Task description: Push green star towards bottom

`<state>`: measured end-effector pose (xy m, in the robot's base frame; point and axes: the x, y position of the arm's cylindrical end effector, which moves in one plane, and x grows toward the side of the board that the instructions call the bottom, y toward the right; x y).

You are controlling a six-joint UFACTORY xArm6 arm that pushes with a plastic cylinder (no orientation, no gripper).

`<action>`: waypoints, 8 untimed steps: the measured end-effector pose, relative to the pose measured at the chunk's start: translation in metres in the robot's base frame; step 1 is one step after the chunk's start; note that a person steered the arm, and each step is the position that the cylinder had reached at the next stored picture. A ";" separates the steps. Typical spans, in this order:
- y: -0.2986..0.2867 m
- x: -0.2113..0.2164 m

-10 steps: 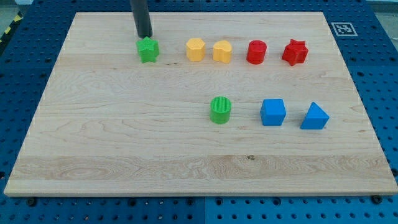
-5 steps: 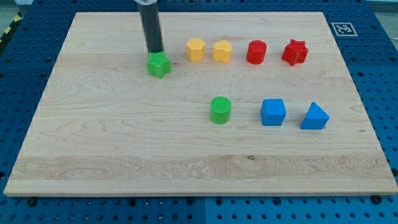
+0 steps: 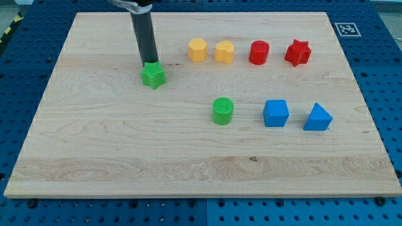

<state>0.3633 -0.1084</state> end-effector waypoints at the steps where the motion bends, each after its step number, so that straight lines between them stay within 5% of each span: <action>1: 0.000 0.006; 8: 0.012 0.087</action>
